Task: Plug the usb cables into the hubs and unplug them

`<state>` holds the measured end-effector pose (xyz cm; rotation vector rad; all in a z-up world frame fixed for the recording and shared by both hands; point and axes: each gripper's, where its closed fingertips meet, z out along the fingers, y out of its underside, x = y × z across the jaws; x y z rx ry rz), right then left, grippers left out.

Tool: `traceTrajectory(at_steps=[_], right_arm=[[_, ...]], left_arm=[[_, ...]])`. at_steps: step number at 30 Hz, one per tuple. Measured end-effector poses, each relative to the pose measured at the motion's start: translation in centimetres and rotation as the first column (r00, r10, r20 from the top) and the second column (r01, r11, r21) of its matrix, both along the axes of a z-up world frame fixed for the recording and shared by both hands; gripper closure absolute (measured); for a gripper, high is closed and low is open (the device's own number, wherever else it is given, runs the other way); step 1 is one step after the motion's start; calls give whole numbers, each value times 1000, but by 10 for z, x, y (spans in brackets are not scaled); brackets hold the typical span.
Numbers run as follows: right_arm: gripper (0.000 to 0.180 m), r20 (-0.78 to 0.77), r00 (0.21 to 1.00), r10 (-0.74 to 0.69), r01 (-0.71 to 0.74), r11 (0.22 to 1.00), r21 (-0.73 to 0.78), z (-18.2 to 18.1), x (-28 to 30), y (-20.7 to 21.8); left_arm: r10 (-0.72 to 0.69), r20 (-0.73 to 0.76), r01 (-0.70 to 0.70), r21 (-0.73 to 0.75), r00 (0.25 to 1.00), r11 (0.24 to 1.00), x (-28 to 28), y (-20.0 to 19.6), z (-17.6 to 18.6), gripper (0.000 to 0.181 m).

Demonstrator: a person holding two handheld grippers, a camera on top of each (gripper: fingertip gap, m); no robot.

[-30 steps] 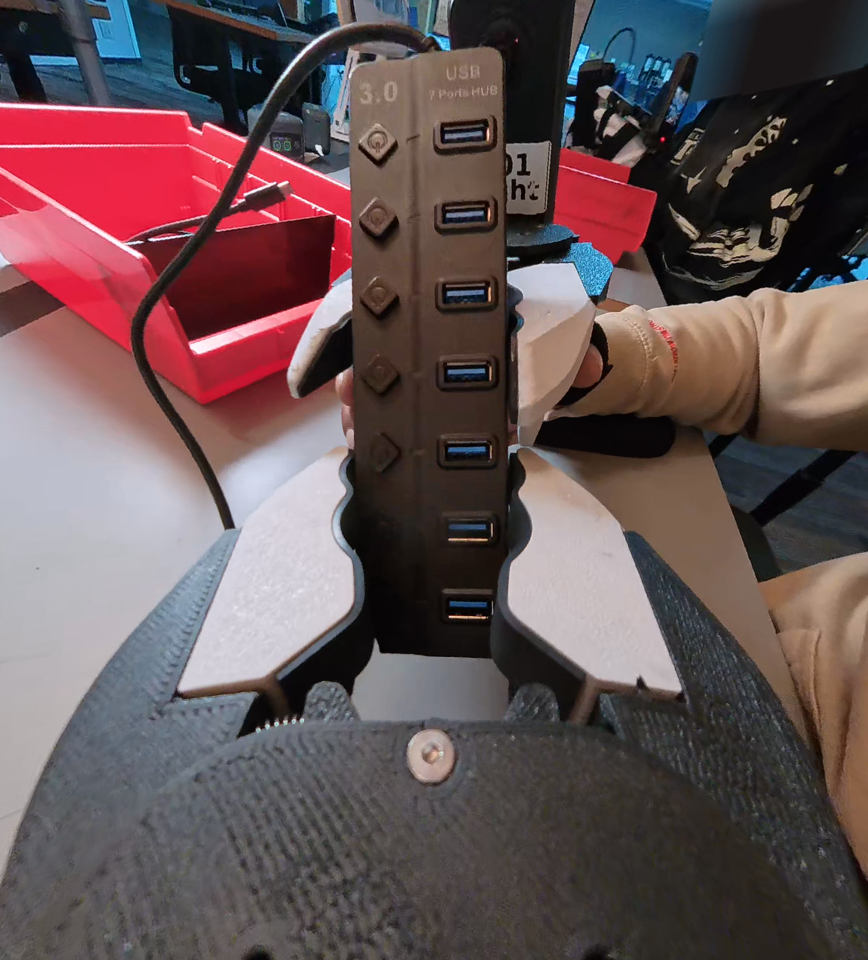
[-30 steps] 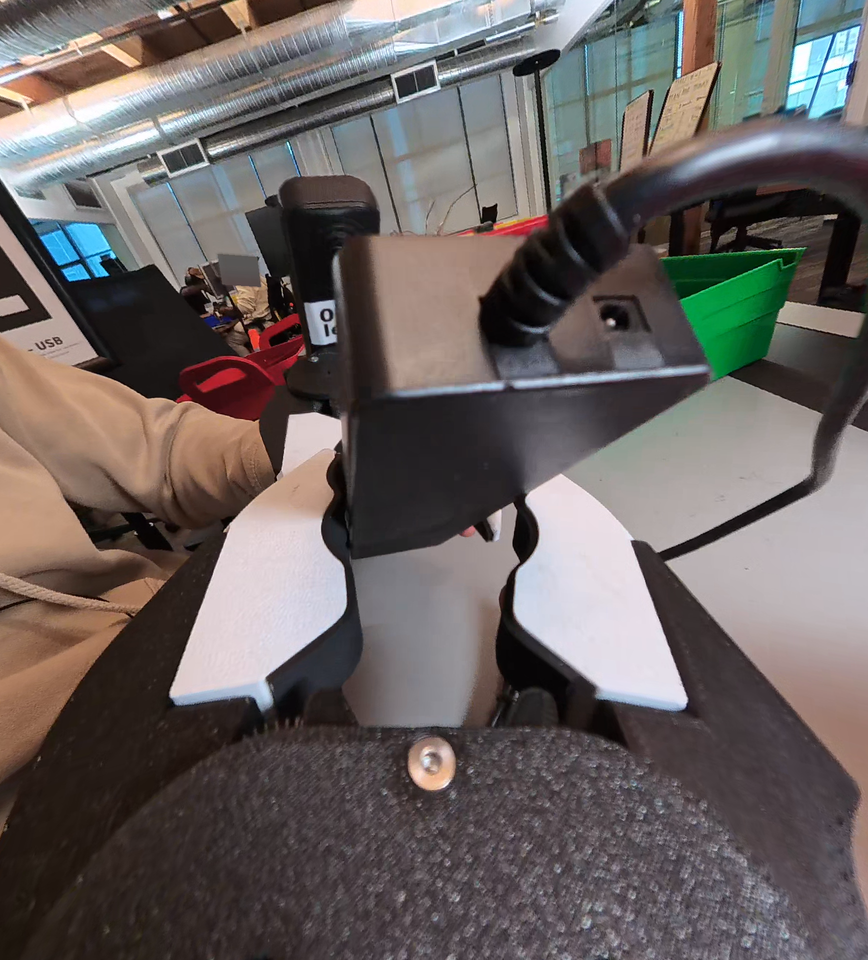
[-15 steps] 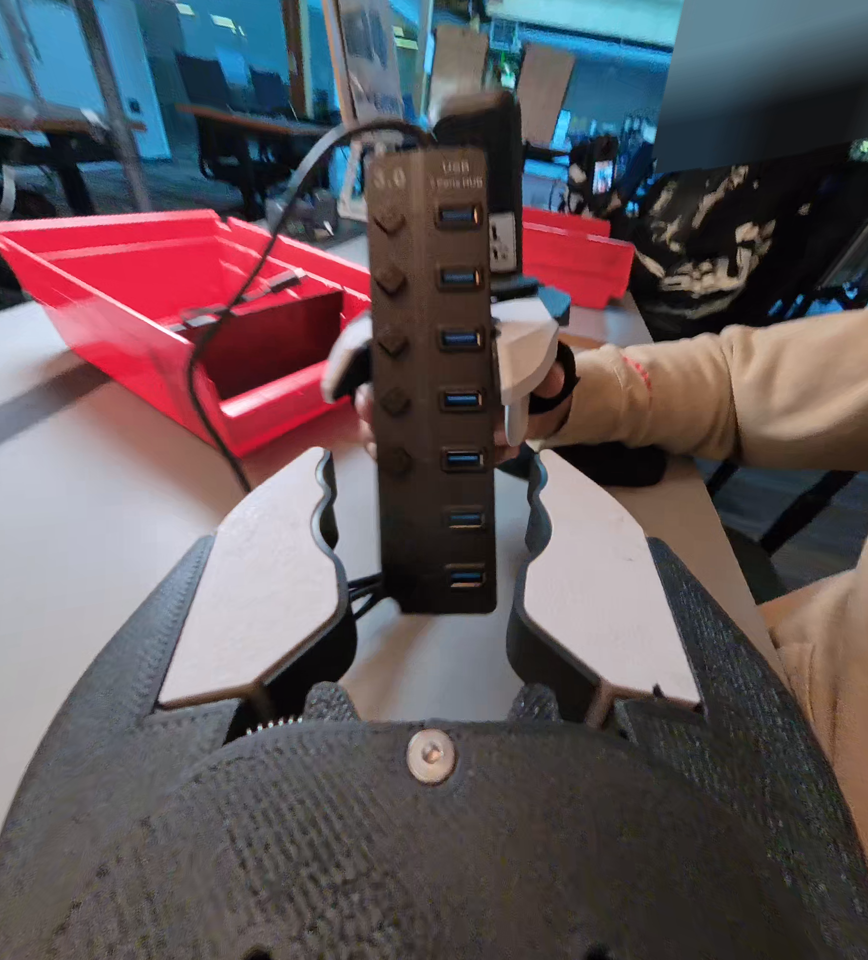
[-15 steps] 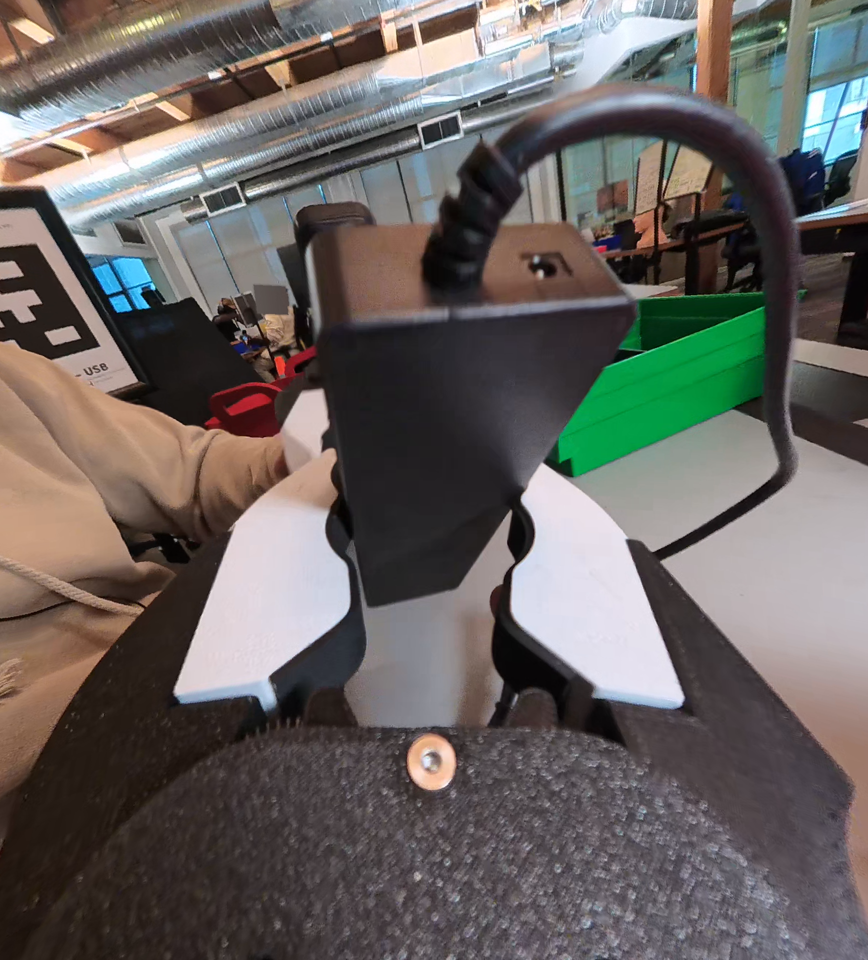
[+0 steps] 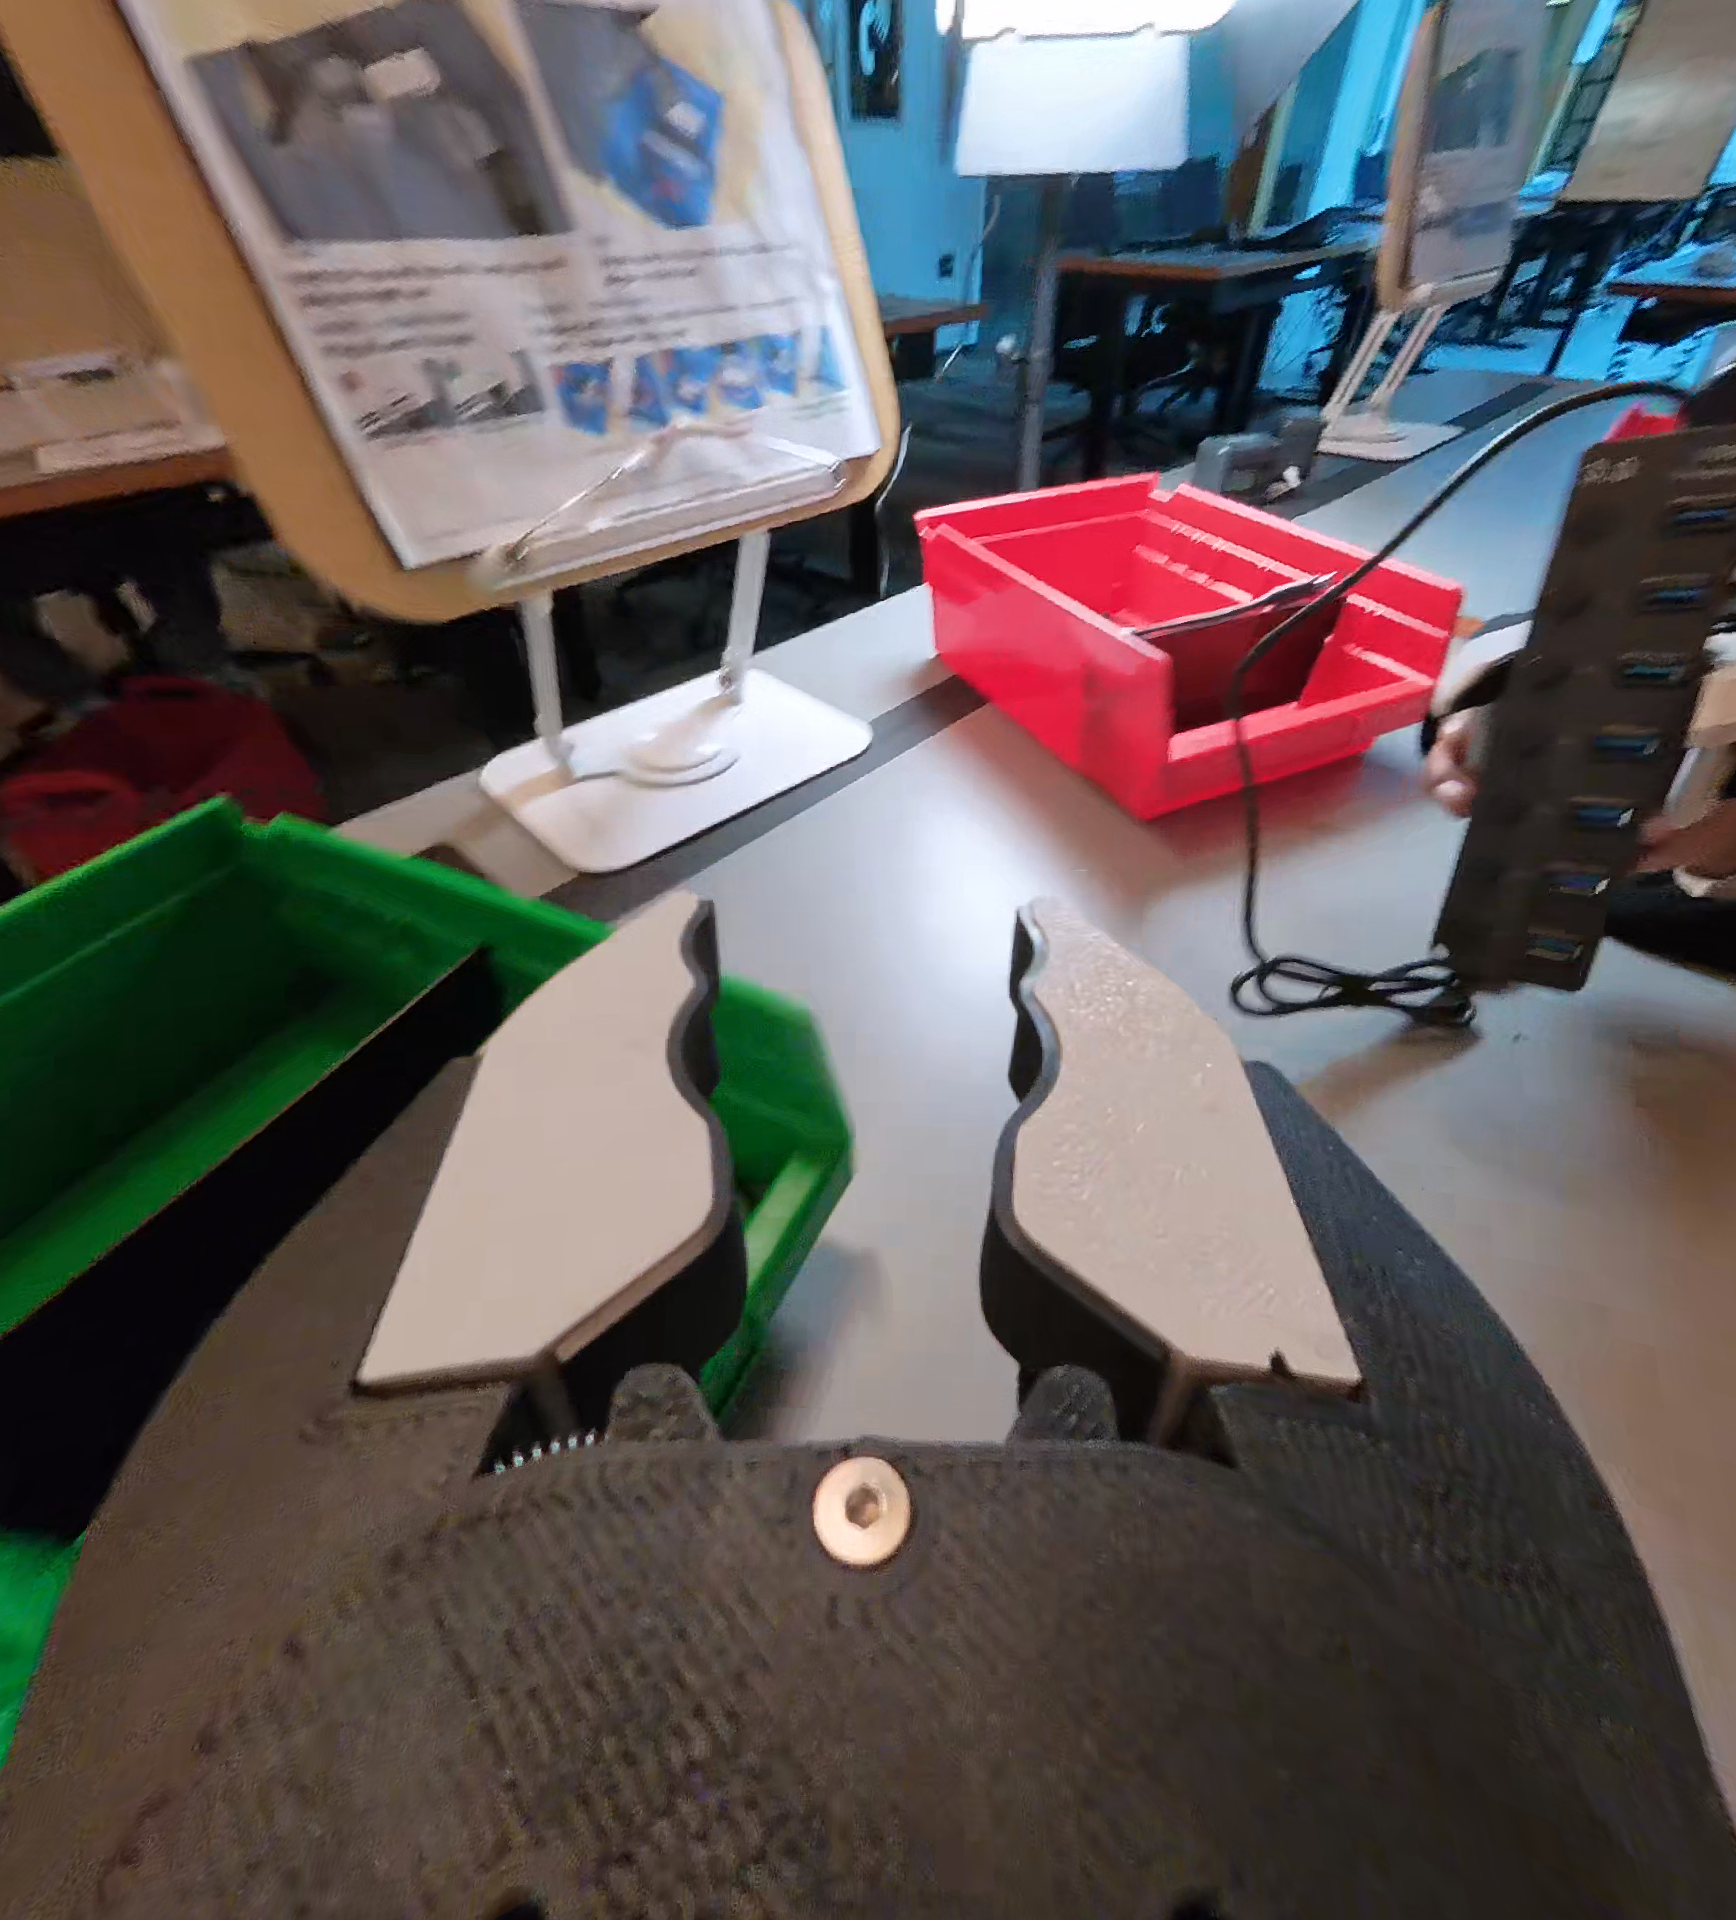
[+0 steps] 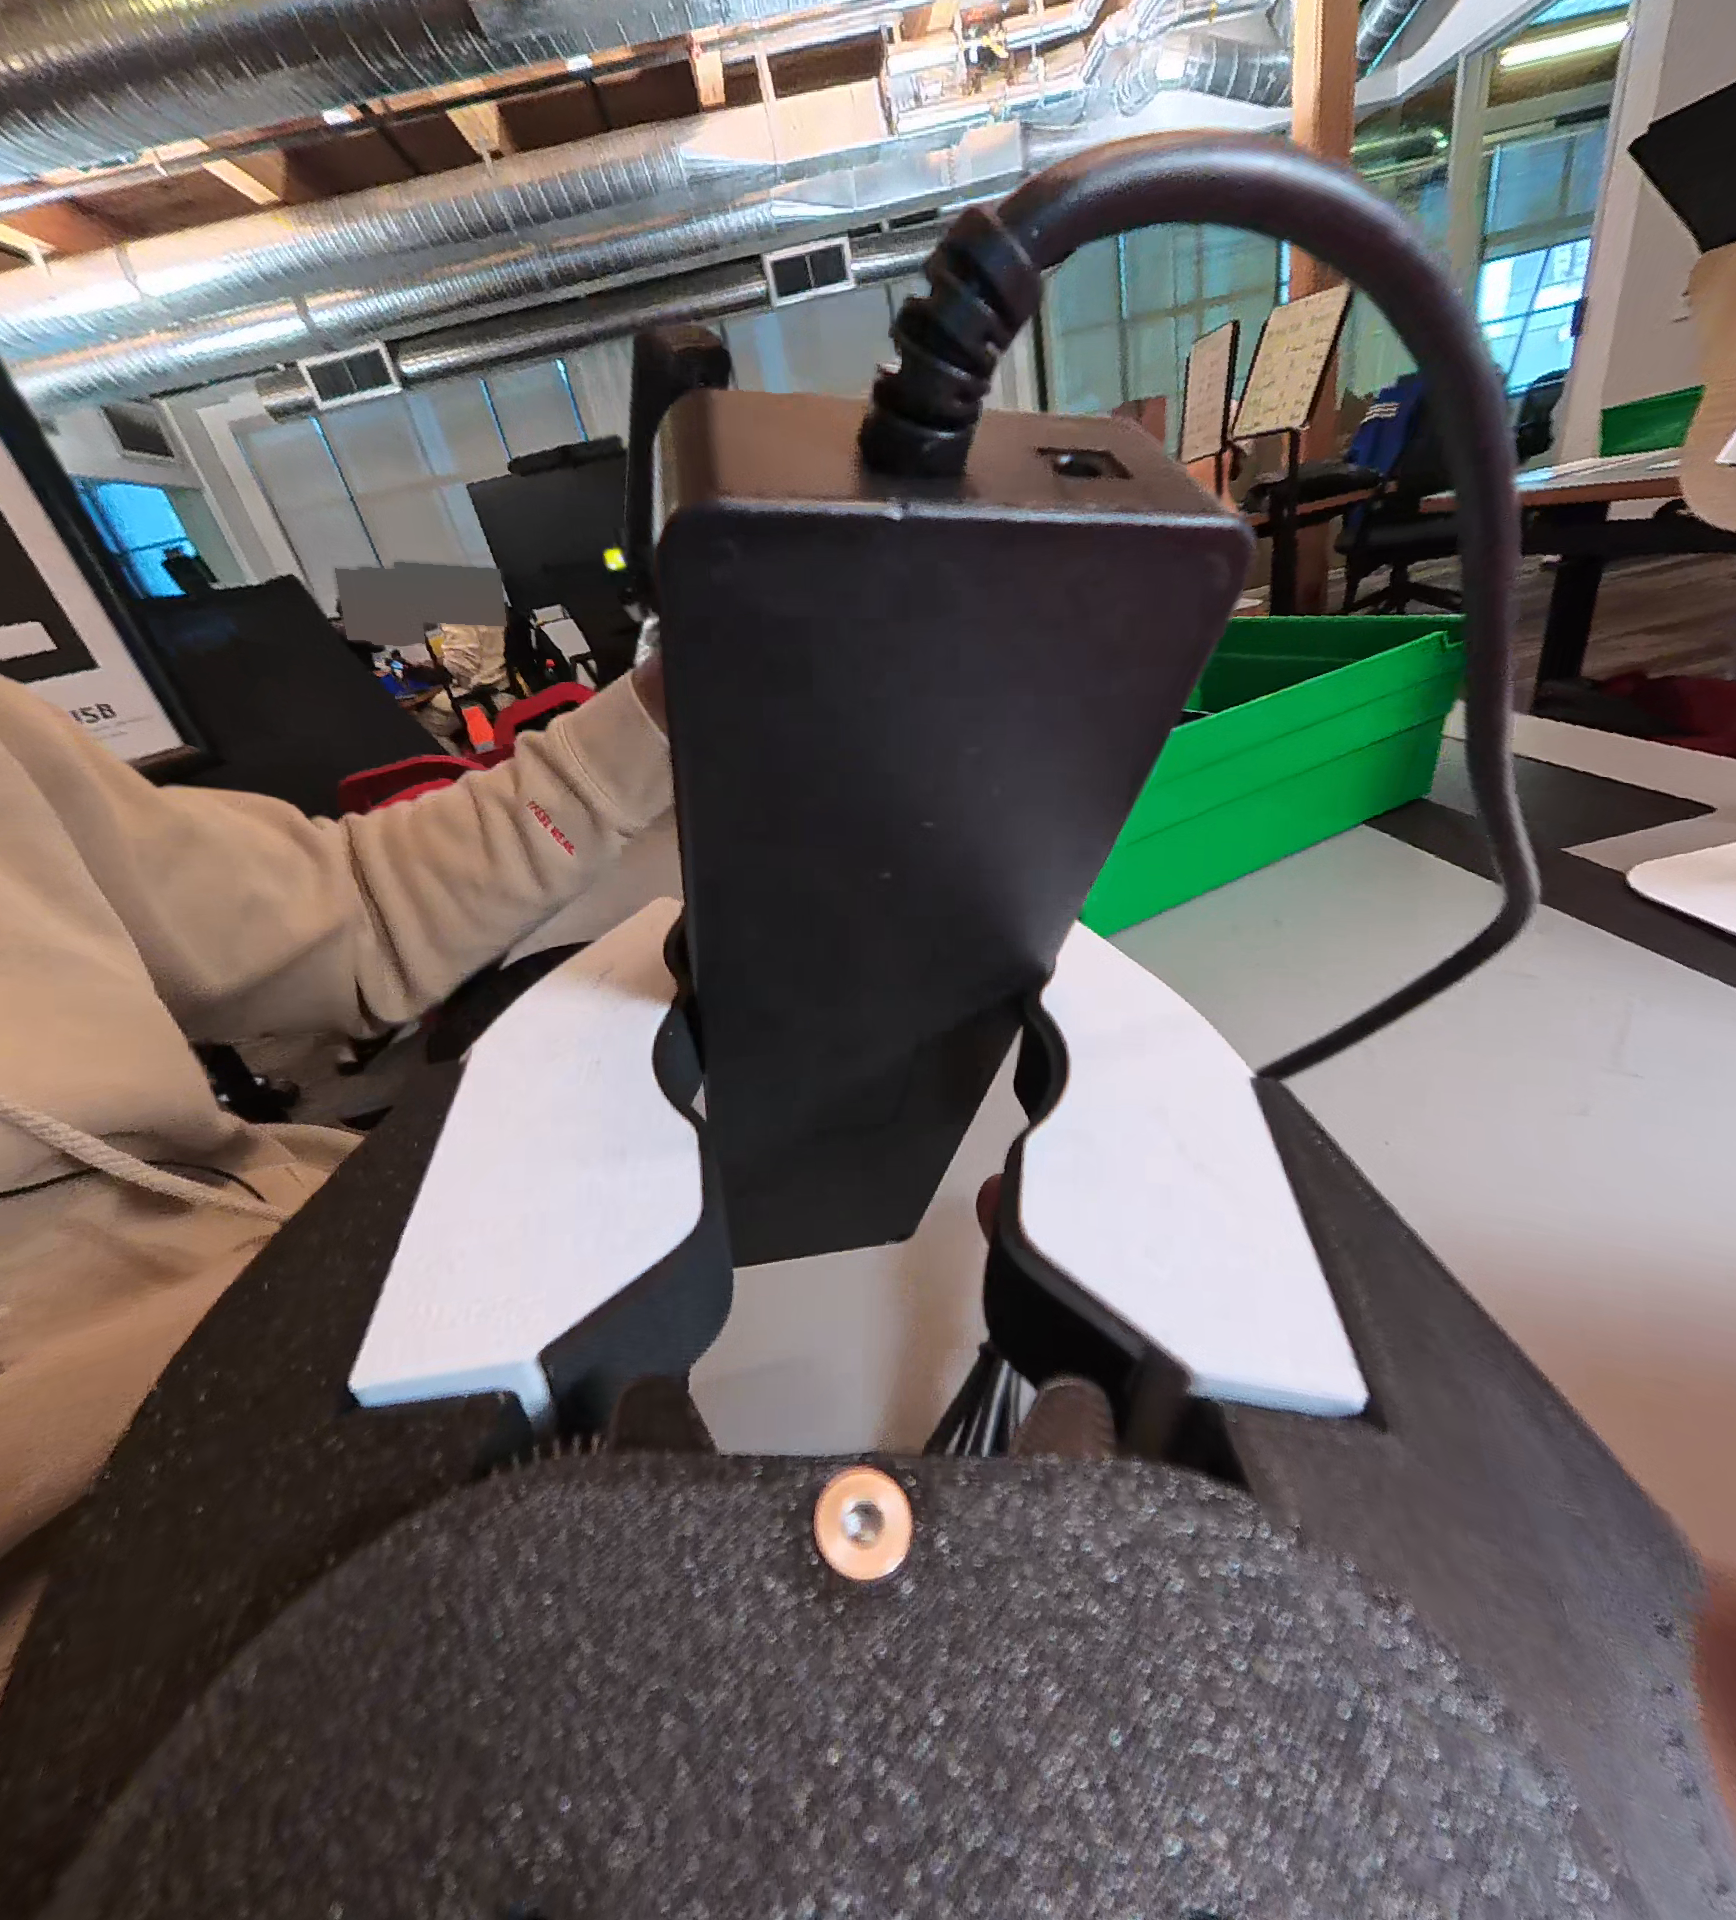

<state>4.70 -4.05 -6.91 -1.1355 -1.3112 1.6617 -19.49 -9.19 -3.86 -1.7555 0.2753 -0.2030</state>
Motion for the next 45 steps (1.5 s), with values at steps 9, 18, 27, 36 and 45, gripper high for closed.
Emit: traceTrajectory(at_steps=[9,18,27,36,45], right_arm=[[120,47,996,-80,80,997,13,-17,1,10],[120,80,995,-61,60,998,10,-27,-3,6],[121,86,996,-30,26,999,45,-27,-2,-2],[121,143,990,-8,1,999,47,-39,-3,-1],[121,122,993,-3,1,1000,18,-35,-2,-1]], left_arm=[[77,-69,-95,-309,995,946,-85,-9,-54,139],[-70,-396,-207,-613,916,763,-108,4,-106,142],[-358,-494,-169,-741,792,650,-98,59,-160,141],[-582,-405,-78,-860,705,504,-93,68,-185,161],[-492,-415,-83,-821,765,564,-95,62,-180,175]])
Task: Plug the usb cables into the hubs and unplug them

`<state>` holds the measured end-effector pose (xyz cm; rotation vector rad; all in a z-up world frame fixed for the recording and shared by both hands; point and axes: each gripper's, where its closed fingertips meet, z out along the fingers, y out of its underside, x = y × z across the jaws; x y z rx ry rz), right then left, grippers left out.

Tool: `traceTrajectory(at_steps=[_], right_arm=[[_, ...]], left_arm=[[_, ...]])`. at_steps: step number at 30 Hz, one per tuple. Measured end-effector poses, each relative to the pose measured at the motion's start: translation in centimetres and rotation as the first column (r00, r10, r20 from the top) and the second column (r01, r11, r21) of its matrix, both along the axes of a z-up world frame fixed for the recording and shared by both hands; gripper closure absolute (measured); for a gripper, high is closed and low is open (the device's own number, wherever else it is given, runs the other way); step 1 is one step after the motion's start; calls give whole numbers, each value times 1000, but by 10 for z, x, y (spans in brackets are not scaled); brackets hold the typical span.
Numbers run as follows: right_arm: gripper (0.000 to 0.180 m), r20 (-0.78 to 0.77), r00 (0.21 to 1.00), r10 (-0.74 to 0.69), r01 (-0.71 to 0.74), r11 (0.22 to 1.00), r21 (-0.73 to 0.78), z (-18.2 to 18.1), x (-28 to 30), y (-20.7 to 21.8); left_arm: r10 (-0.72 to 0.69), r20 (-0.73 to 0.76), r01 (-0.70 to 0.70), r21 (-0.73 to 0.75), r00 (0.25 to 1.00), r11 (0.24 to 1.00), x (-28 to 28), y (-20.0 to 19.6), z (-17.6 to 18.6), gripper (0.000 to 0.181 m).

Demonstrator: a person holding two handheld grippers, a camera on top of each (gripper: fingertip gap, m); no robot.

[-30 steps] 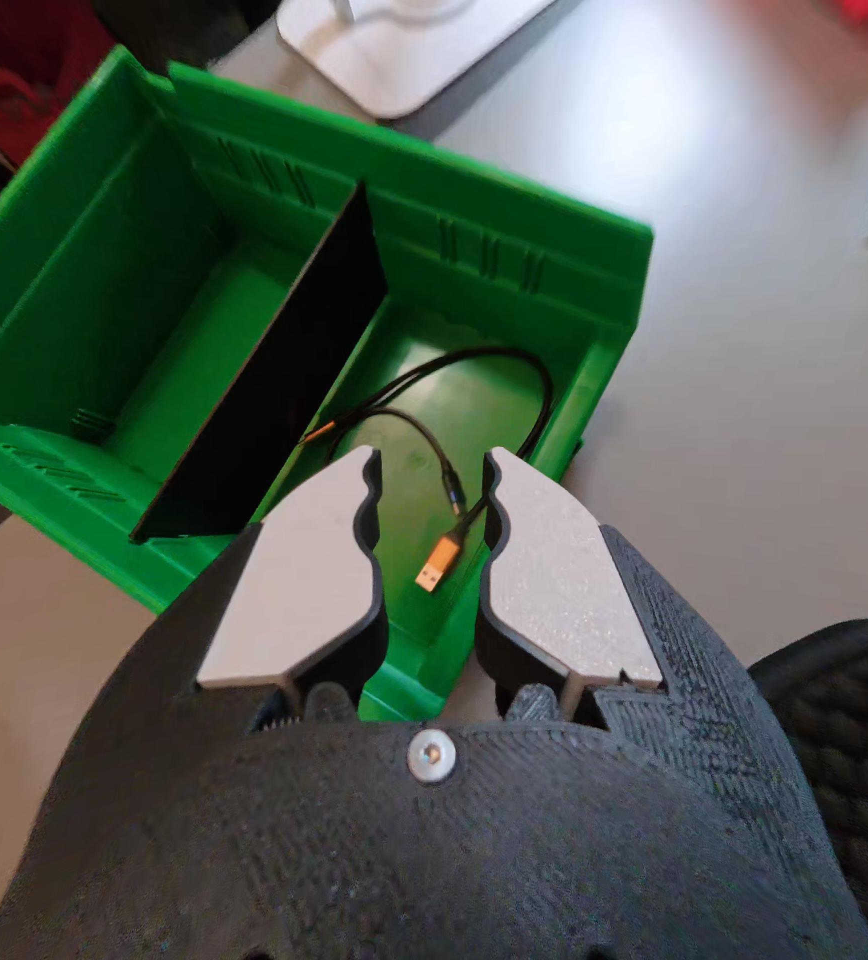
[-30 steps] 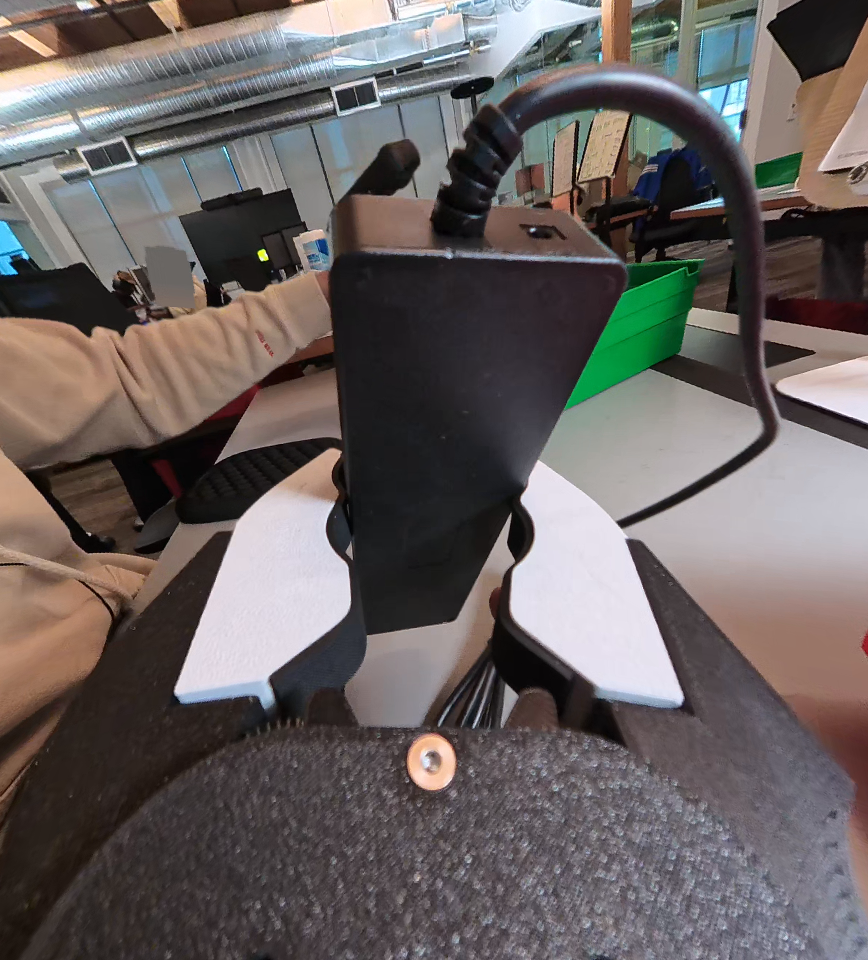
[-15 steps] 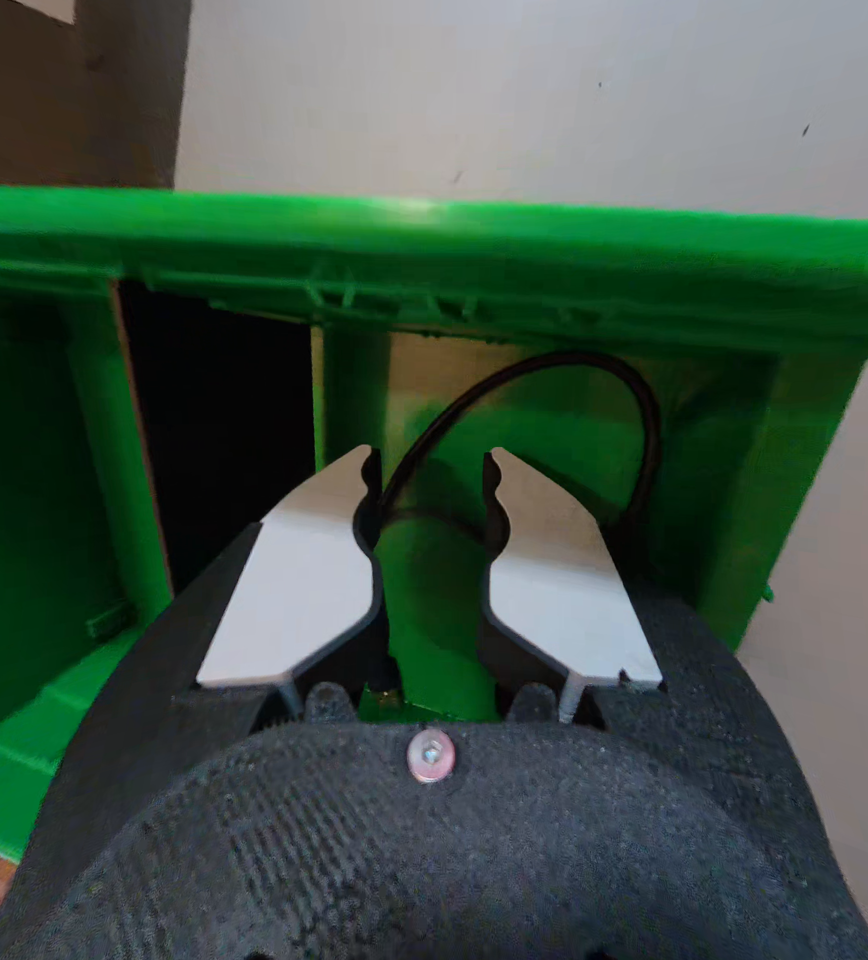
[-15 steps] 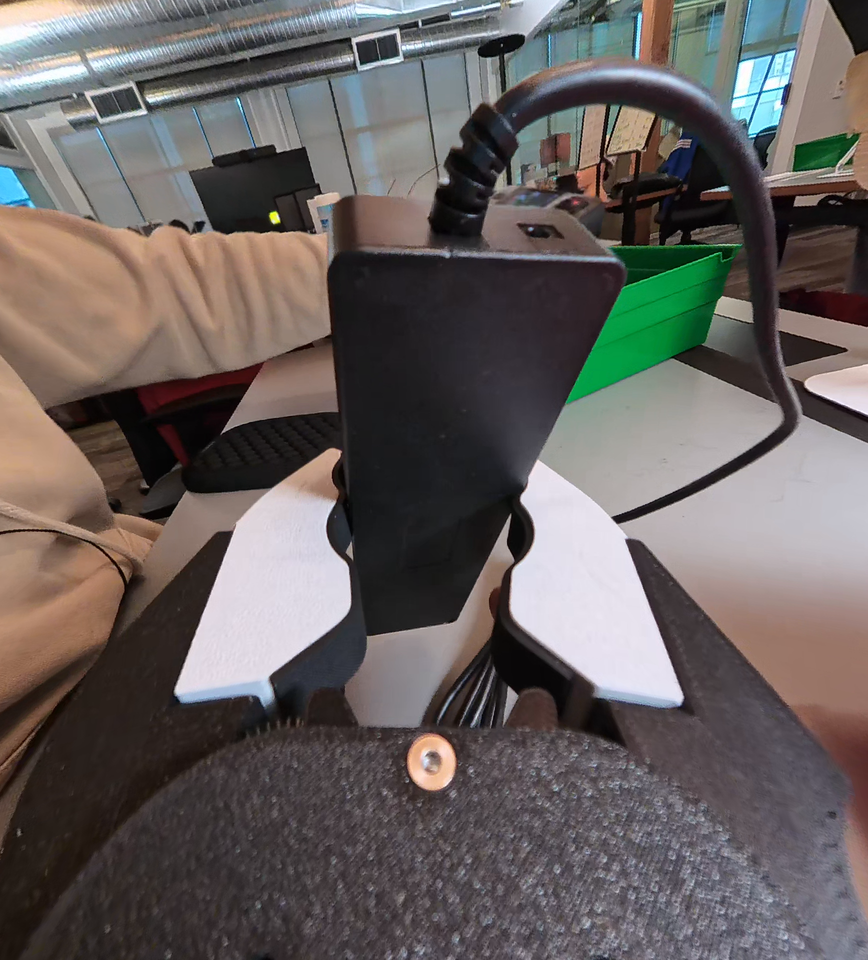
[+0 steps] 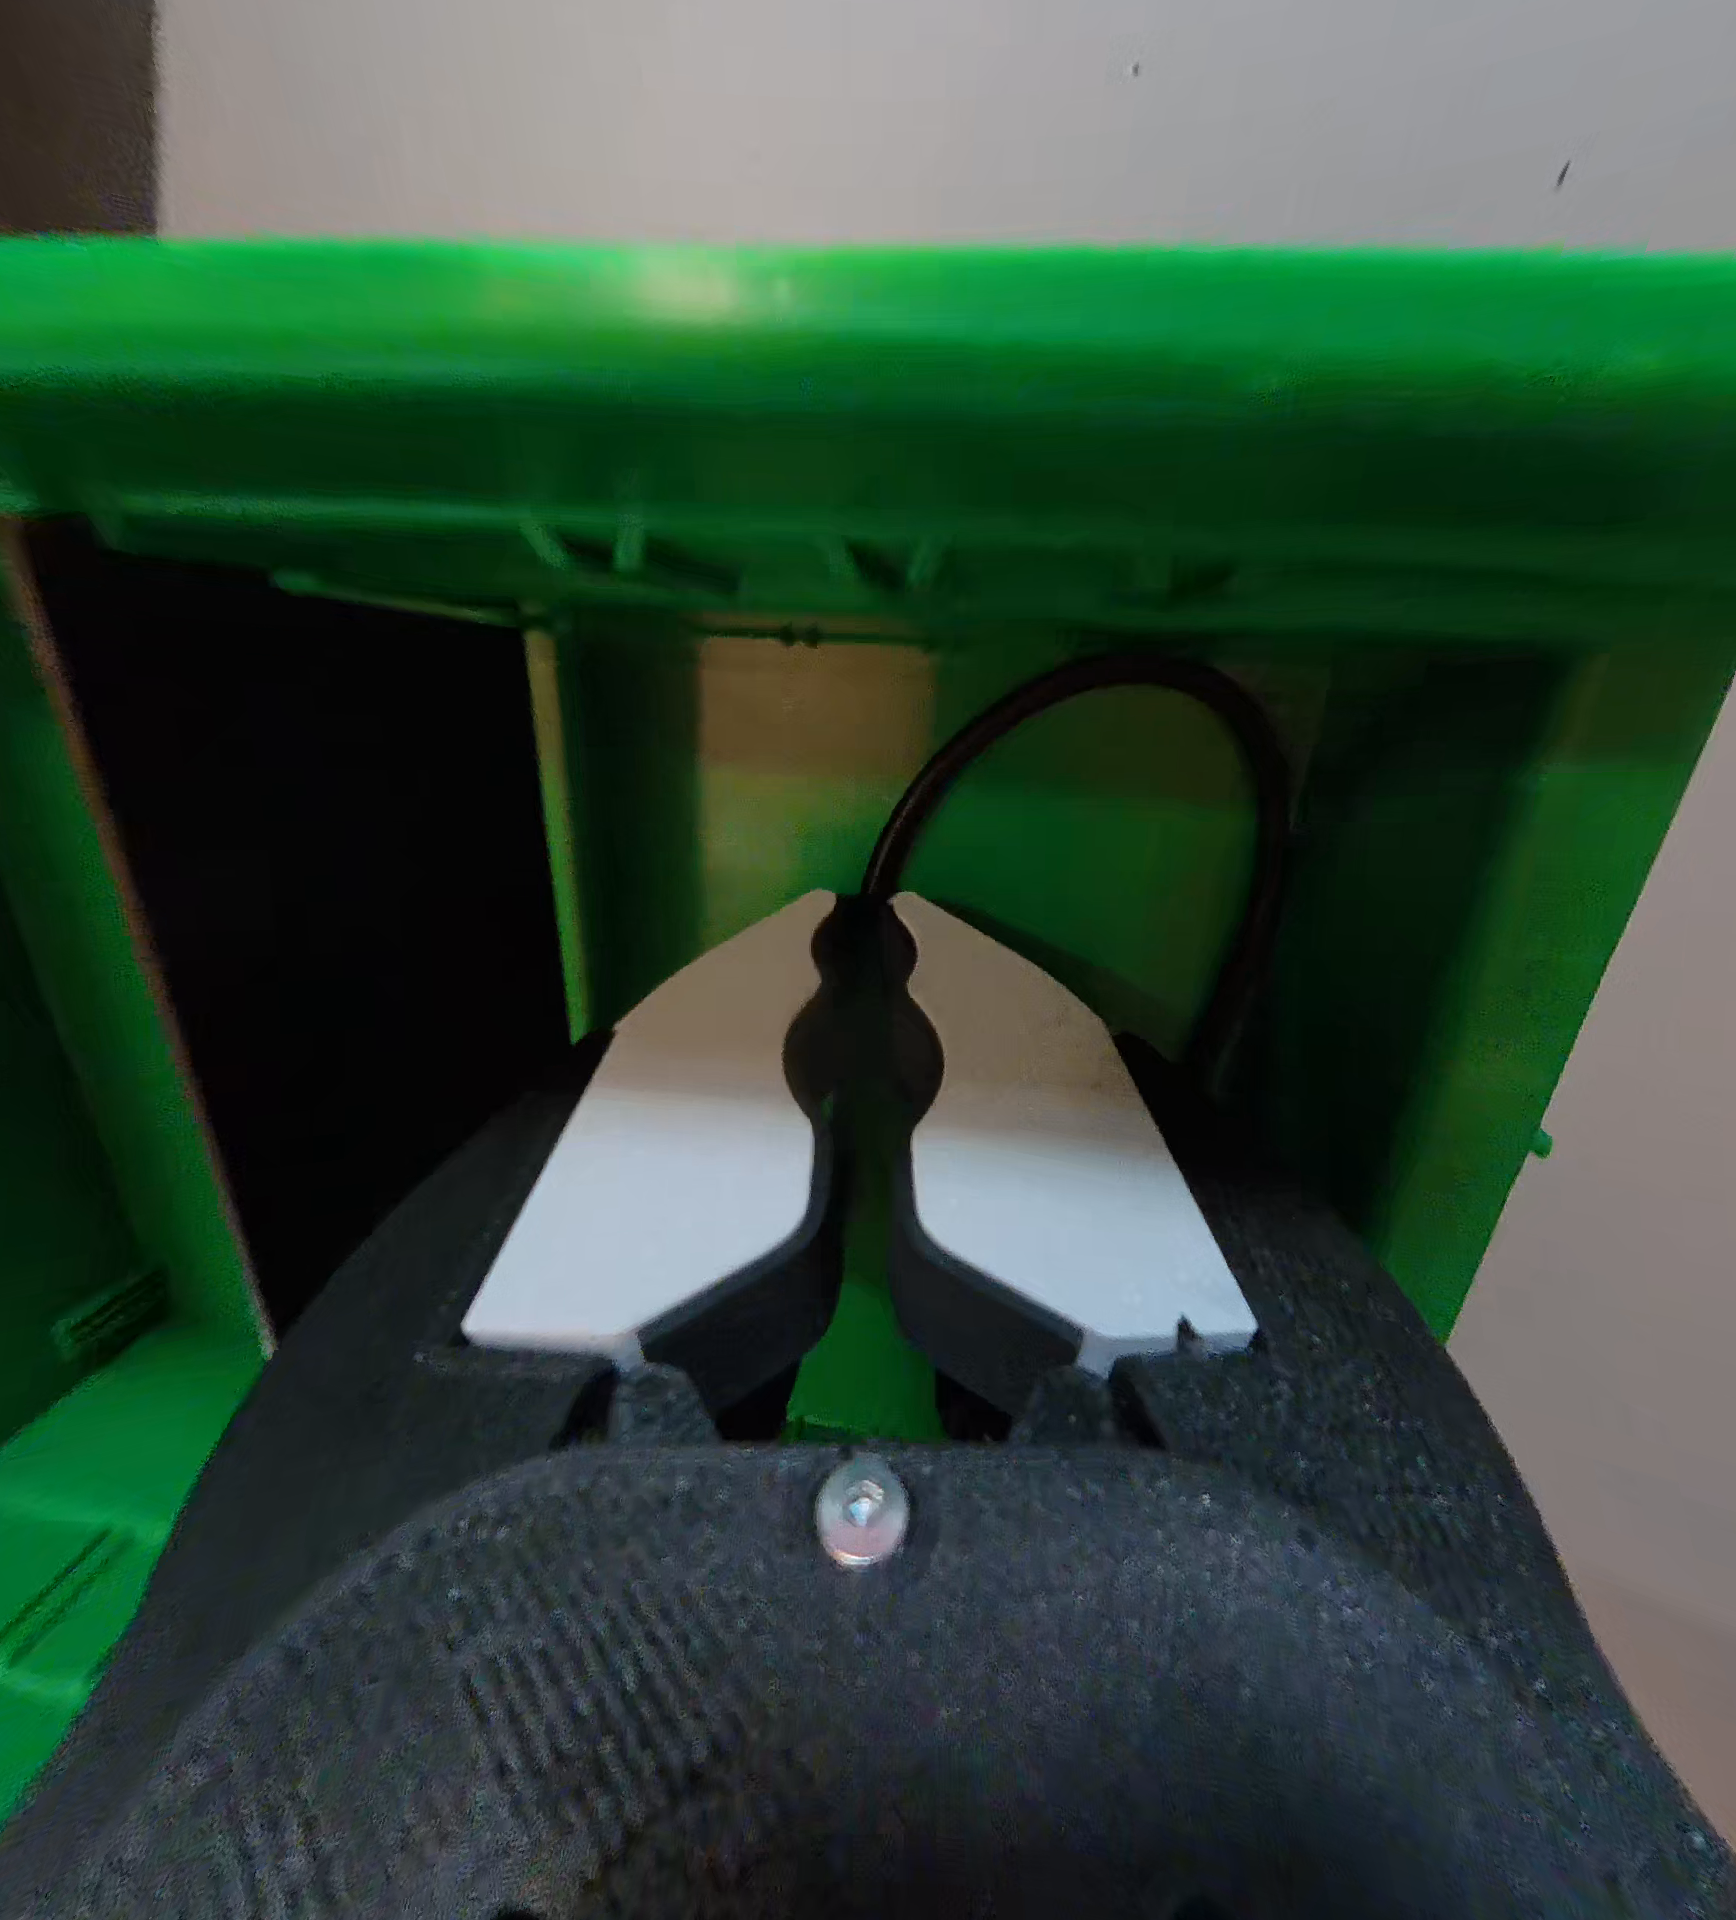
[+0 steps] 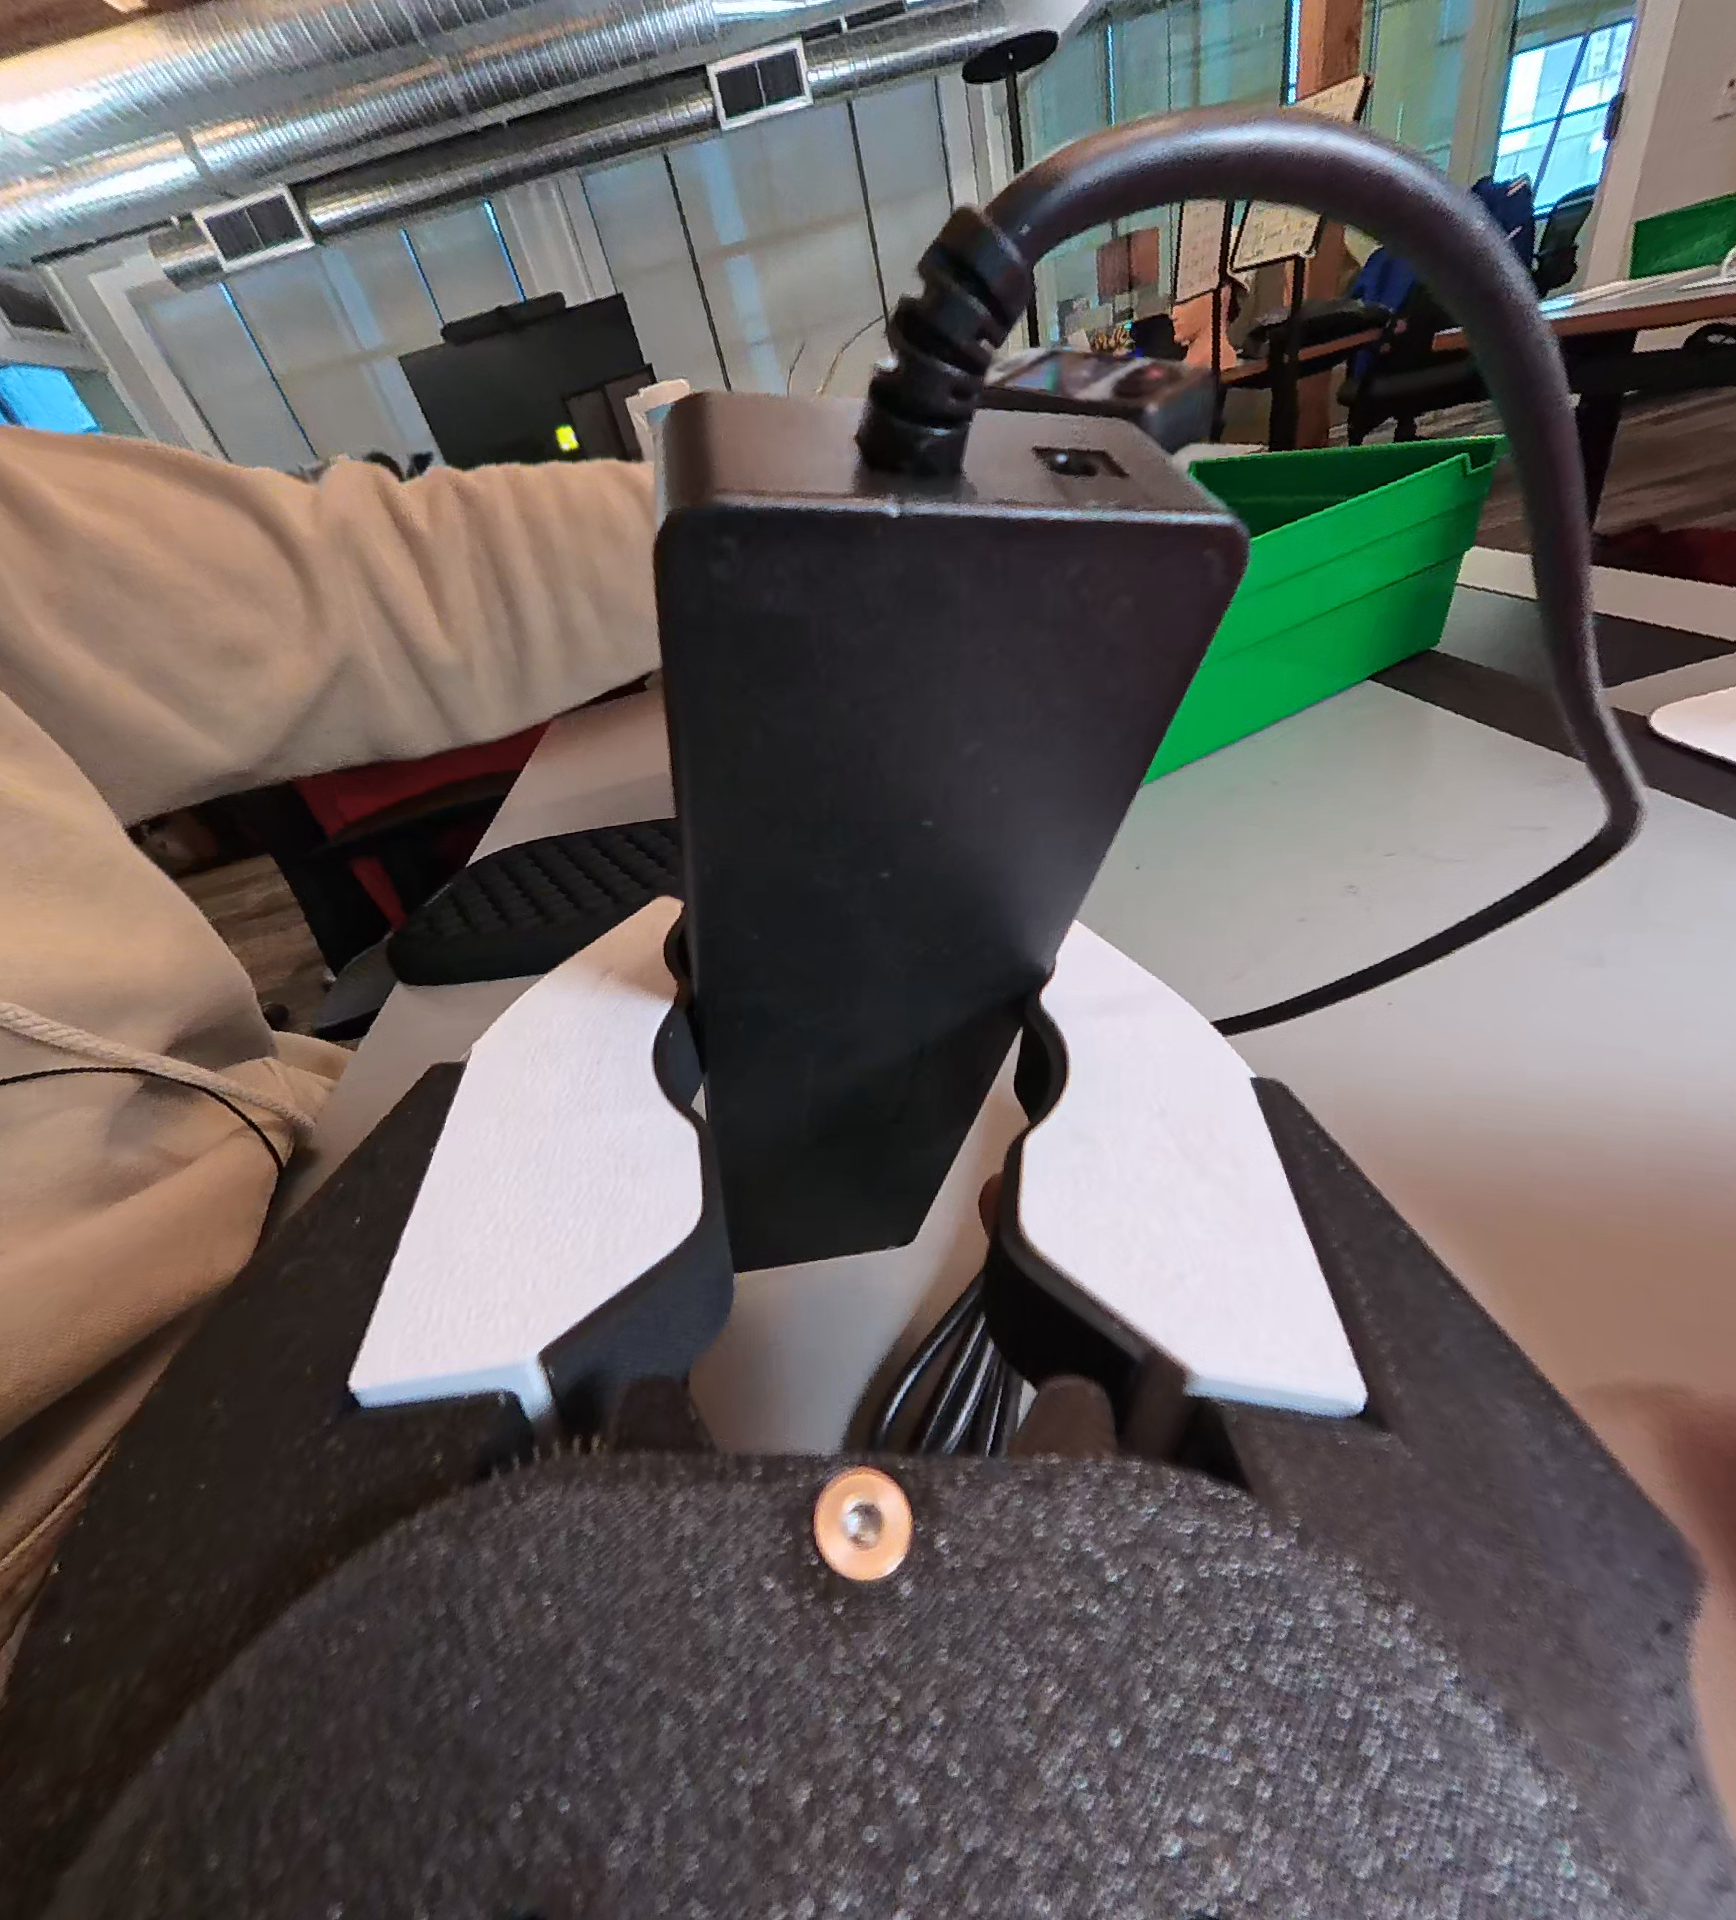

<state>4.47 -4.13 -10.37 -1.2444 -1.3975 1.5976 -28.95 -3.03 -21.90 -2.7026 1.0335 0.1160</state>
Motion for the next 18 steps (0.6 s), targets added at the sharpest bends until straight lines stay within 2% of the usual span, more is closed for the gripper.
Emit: traceTrajectory(at_steps=[3,7,10,13,15,18], right_arm=[[121,-2,1000,-5,5,1000,-8,1,0,2],[121,-14,1000,2,-2,1000,-25,3,0,1],[121,-25,1000,1,-1,1000,-24,5,0,1],[121,-29,1000,-3,3,1000,-18,6,0,0],[121,-30,1000,-5,5,1000,-13,6,0,1],[121,-38,999,-10,9,1000,-17,7,0,2]], left_arm=[[56,10,-57,132,998,990,-6,-1,34,176],[139,-14,-126,330,990,935,-21,-4,106,177],[191,-34,-147,513,981,846,-21,-4,170,177],[219,6,-170,651,976,739,-4,-8,226,177],[194,67,-187,685,979,704,20,-13,249,177],[184,199,-269,623,963,735,64,-24,251,176]])
